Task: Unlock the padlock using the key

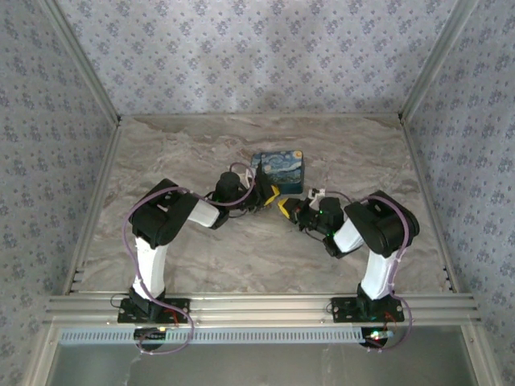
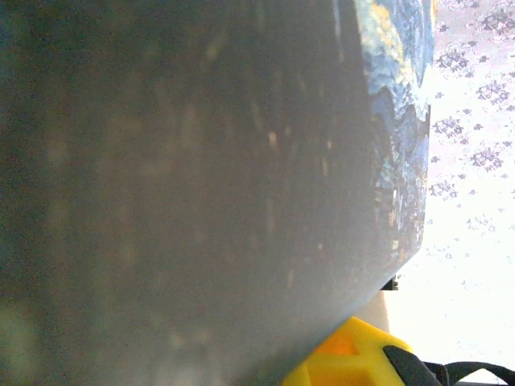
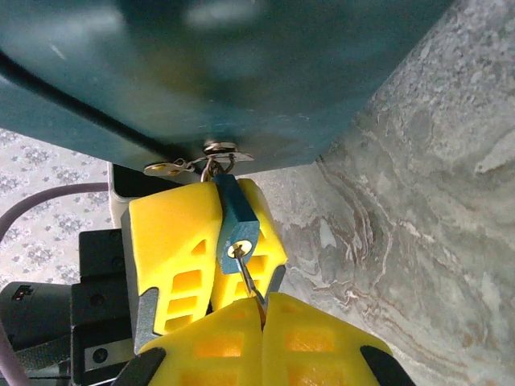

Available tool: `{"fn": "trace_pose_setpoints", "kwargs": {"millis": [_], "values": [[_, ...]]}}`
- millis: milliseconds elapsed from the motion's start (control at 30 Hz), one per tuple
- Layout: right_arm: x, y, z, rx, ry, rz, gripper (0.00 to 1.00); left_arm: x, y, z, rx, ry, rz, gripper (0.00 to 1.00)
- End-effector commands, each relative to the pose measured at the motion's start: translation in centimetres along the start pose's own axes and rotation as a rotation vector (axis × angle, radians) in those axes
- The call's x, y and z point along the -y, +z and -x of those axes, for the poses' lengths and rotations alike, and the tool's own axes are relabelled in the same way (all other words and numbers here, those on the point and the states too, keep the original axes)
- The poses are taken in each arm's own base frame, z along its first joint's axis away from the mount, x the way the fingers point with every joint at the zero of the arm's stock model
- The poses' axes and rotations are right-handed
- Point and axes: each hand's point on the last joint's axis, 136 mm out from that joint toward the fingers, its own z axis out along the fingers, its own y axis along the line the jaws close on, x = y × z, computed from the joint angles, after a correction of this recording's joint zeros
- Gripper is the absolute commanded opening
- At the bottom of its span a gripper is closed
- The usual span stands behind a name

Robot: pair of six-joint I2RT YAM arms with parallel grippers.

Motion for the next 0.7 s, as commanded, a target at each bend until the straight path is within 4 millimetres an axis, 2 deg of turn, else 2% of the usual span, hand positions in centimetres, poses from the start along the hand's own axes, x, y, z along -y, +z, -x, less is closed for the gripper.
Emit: {"fn": "trace_pose_setpoints", "kwargs": {"millis": [0, 133, 233, 400, 667], "values": [[-1.7, 1.2, 2.5, 0.059, -0.052, 0.054, 0.00, 0.3, 0.7, -4.3, -0.171, 0.005, -0.027, 0.00], [-3.9, 1.5, 3.8, 0.068, -0.059, 0.113, 0.00, 0.5, 0.6, -4.8, -0.192, 0.006, -0.033, 0.00], [-5.7, 1.7, 3.8, 0.046, -0.129, 0.148, 0.00, 0.3, 0.5, -4.9, -0.197, -0.003, -0.020, 0.00], [-5.0, 2.3, 2.7, -0.021, -0.240, 0.062, 0.00, 0.8, 0.6, -4.9, -0.197, -0.004, -0.033, 0.00], [-4.1, 2.9, 3.5, -0.005, -0.144, 0.069, 0.00, 1.1, 0.7, -5.1, -0.208, 0.000, -0.032, 0.00]]}}
